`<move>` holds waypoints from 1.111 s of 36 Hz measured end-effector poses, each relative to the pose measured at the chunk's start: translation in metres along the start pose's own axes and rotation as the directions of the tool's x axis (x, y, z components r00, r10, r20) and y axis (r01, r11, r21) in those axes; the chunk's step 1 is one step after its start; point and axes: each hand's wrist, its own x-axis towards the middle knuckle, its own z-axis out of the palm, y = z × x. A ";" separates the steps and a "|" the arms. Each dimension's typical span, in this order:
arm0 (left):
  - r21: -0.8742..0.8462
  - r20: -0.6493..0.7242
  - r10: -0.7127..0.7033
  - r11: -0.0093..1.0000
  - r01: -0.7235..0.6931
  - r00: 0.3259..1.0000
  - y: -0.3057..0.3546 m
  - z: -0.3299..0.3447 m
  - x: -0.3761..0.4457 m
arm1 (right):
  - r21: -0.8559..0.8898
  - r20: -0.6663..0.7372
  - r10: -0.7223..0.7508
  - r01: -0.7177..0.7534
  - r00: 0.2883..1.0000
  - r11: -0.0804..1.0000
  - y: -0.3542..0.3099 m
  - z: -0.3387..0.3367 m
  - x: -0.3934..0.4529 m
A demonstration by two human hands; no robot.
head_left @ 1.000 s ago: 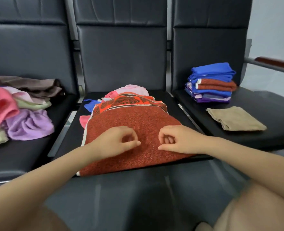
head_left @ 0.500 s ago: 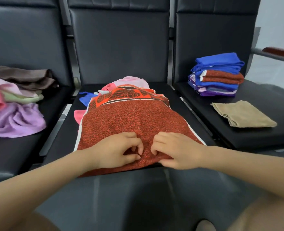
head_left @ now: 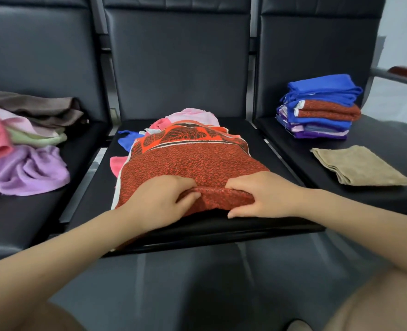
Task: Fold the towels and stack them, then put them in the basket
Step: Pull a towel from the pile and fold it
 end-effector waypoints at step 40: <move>-0.379 0.041 -0.502 0.792 0.479 0.864 -0.004 -0.072 -0.069 | 0.435 -0.039 0.470 -0.409 0.882 0.802 -0.010 -0.042 -0.052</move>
